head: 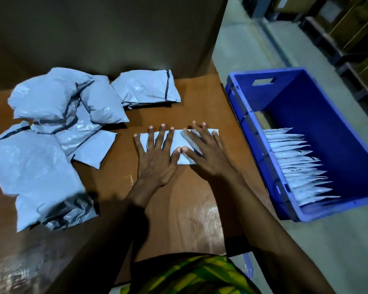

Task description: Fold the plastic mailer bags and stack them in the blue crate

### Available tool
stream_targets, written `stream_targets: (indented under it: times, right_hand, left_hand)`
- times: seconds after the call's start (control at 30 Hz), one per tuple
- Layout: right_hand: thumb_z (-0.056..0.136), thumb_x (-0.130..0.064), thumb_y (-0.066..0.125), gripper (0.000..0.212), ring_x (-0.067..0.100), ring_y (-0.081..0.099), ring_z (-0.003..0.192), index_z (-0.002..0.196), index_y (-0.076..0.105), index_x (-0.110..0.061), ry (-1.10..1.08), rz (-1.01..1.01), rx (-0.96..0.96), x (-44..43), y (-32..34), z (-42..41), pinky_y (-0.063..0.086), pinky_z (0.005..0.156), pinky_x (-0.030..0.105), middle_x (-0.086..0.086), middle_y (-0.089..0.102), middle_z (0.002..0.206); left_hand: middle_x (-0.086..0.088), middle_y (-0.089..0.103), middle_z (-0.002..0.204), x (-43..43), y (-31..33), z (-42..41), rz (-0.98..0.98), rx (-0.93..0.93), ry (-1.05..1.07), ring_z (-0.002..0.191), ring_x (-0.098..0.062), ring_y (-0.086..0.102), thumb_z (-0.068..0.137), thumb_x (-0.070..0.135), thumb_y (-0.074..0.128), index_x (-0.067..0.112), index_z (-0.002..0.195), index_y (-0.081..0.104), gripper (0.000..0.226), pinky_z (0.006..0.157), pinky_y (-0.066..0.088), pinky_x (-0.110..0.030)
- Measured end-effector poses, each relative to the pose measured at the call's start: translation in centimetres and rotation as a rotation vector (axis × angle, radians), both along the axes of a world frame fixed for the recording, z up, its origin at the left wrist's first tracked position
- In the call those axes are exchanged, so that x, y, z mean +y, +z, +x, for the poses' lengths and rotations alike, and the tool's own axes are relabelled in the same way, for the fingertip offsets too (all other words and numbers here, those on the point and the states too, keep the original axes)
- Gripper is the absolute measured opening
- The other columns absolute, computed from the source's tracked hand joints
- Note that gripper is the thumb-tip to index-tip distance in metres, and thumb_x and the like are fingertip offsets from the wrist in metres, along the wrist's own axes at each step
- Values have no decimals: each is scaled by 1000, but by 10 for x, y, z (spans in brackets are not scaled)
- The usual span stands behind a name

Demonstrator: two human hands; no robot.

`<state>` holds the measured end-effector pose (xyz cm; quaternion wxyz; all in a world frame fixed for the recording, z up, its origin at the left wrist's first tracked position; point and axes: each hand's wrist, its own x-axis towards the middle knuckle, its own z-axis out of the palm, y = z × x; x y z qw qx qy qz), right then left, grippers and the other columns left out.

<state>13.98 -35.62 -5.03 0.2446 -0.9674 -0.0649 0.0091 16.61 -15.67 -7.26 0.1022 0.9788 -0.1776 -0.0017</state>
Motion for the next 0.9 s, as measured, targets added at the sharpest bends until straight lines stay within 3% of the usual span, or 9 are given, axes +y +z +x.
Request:
stream_targets:
  times: [0.07, 0.13, 0.27, 0.43, 0.53, 0.67, 0.8, 0.83, 0.9]
  right_hand:
    - [97, -69, 56, 62, 6, 4, 160, 150, 51, -39, -68, 132, -108, -7, 7, -18, -1, 129, 44, -13, 24, 171]
    - [87, -69, 71, 51, 9, 23, 156, 126, 68, -36, -106, 101, -253, -12, 2, -37, 12, 128, 44, -11, 46, 158]
    - [94, -48, 76, 23, 17, 54, 137, 101, 76, -26, -71, -22, -461, -8, -16, -47, 39, 110, 46, -6, 68, 131]
    - [103, -28, 66, 16, 24, 63, 122, 103, 75, -15, -25, -106, -588, -5, -12, -34, 45, 101, 45, 2, 73, 119]
    - [112, -35, 42, 39, 26, 66, 97, 101, 71, -12, -64, -101, -674, -11, 15, -24, 43, 94, 43, 4, 73, 101]
    - [108, -26, 54, 21, 23, 59, 80, 99, 65, -11, -124, -191, -752, -15, 54, -4, 33, 77, 35, 6, 68, 89]
    - [108, -32, 57, 31, 22, 48, 65, 81, 47, -21, -108, -149, -548, -27, 65, 27, 33, 68, 35, -2, 49, 71]
    - [108, -38, 54, 33, 23, 52, 71, 80, 47, -22, -93, -132, -434, -33, 59, 34, 38, 70, 39, -4, 49, 75]
    - [107, -49, 50, 32, 24, 60, 102, 99, 64, -23, -104, -167, -215, -40, 44, 37, 44, 93, 50, -1, 62, 102]
  left_hand:
    - [-2, 15, 173, 5, 6, -14, -72, -40, 13, 160, -29, 6, 103, 66, 12, 28, 164, 24, 72, 122, -3, -69]
    - [-3, 28, 169, 13, 8, -31, -159, -75, -6, 158, -29, 16, 101, 64, 34, 27, 155, 41, 66, 120, 5, -70]
    - [-3, 44, 158, 21, 6, -44, -222, -83, -73, 153, -29, 29, 93, 58, 53, 27, 135, 61, 52, 120, 14, -68]
    - [-6, 65, 117, 24, 19, -26, -311, -221, -110, 117, -30, 59, 93, 33, 66, 19, 114, 72, 26, 102, 42, -54]
    - [-3, 65, 99, 26, 45, -12, -295, -387, -133, 98, -28, 60, 103, 26, 56, 18, 108, 72, 19, 92, 40, -47]
    - [-5, 68, 95, 19, 84, 10, -247, -544, -86, 96, -30, 58, 103, 17, 53, 14, 103, 73, 20, 101, 29, -48]
    - [-3, 72, 99, 8, 90, 31, -191, -342, -10, 102, -30, 58, 99, 11, 57, 16, 98, 72, 16, 103, 30, -52]
    - [-3, 72, 99, 6, 84, 36, -179, -279, 6, 103, -30, 59, 98, 11, 59, 17, 98, 72, 15, 102, 30, -52]
    - [-5, 70, 104, 4, 65, 41, -134, -211, 18, 108, -30, 58, 100, 16, 57, 20, 107, 74, 18, 102, 31, -51]
